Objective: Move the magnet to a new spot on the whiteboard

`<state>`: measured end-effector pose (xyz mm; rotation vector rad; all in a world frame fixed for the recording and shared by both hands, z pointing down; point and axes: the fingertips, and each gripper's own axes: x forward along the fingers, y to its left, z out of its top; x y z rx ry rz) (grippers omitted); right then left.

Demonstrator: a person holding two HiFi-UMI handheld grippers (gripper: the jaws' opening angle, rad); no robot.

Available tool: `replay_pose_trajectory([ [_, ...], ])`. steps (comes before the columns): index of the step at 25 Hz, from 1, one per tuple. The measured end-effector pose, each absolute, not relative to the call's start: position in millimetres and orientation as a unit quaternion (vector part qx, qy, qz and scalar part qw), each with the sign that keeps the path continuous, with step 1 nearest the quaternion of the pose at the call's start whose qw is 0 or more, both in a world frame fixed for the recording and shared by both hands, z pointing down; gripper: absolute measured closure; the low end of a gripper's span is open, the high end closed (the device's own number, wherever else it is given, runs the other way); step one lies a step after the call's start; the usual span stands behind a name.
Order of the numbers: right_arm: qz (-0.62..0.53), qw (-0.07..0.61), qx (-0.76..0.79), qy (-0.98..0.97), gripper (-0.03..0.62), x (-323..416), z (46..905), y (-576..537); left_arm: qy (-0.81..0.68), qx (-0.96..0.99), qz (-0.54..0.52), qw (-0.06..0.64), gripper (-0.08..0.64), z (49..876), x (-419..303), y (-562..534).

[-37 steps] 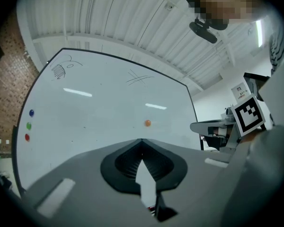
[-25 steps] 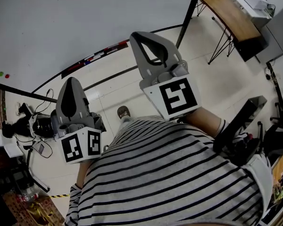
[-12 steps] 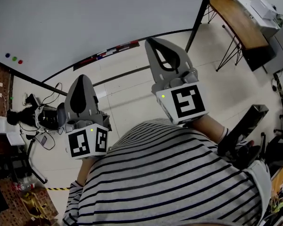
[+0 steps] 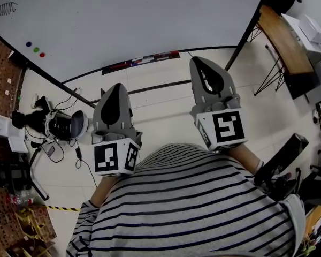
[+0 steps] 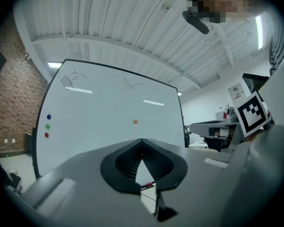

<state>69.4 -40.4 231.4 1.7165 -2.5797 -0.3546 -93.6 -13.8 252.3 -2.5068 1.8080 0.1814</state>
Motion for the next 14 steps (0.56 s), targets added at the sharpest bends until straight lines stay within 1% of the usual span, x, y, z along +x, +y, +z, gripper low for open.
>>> replay_pose_trajectory([
  [4, -0.117, 0.007, 0.549, -0.827, 0.592, 57, 229, -38, 0.581, -0.811, 0.059, 0.016, 0.543, 255, -102, -12],
  [8, -0.116, 0.017, 0.549, -0.827, 0.592, 48, 232, -39, 0.577, -0.815, 0.056, 0.009, 0.543, 259, -108, -14],
  [14, -0.129, 0.018, 0.540, -0.832, 0.592, 48, 226, -40, 0.577, -0.814, 0.061, 0.020, 0.543, 253, -102, -15],
])
